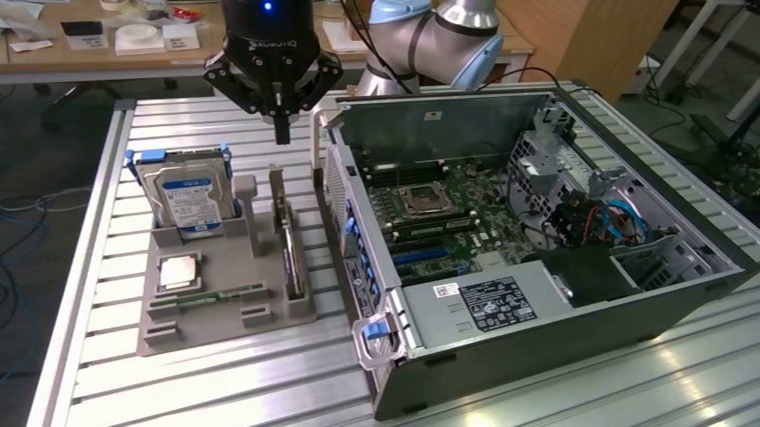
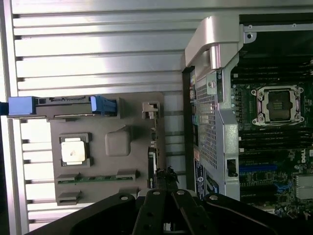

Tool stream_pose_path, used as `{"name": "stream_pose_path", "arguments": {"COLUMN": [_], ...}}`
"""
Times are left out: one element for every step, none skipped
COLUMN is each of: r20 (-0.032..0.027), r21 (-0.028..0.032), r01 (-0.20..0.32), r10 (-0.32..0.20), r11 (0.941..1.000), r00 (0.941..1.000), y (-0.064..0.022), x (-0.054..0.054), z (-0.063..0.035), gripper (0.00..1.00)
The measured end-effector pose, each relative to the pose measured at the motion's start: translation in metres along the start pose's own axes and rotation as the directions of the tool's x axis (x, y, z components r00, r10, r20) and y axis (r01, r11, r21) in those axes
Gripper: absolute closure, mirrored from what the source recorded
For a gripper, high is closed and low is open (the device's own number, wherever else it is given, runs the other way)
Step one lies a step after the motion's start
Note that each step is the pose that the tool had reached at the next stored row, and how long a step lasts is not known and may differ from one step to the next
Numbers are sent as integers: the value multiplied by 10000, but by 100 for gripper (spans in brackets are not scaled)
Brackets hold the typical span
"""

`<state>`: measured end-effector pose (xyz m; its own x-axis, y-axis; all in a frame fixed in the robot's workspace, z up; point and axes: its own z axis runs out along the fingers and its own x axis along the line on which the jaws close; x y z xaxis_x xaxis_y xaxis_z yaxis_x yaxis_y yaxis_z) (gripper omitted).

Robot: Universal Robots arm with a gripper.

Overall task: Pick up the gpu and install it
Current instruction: 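Reach for the gpu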

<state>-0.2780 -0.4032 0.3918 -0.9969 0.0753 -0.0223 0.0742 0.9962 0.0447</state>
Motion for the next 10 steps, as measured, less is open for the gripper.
{"name": "stream_pose_path", "arguments": {"r20": [0, 0, 0, 0, 0, 0, 0, 0, 0, 0], "r21": [-1, 0, 0, -1, 0, 0, -1, -1, -1, -1], "r01": [0, 0, 0, 0, 0, 0, 0, 1, 0, 0], "r10": [0, 0, 0, 0, 0, 0, 0, -1, 0, 0], "r11": [10000, 10000, 10000, 10000, 10000, 10000, 10000, 10000, 10000, 10000], "r00": [10000, 10000, 10000, 10000, 10000, 10000, 10000, 10000, 10000, 10000], "y": [-8, -16, -23, -33, -41, -50, -60, -70, -80, -90], "x": [0, -1, -2, -2, -2, -3, -4, -5, -5, -6], "z": [0, 0, -1, -1, -2, -2, -2, -3, -3, -4], "gripper": [89, 89, 89, 89, 89, 89, 89, 89, 89, 89]}}
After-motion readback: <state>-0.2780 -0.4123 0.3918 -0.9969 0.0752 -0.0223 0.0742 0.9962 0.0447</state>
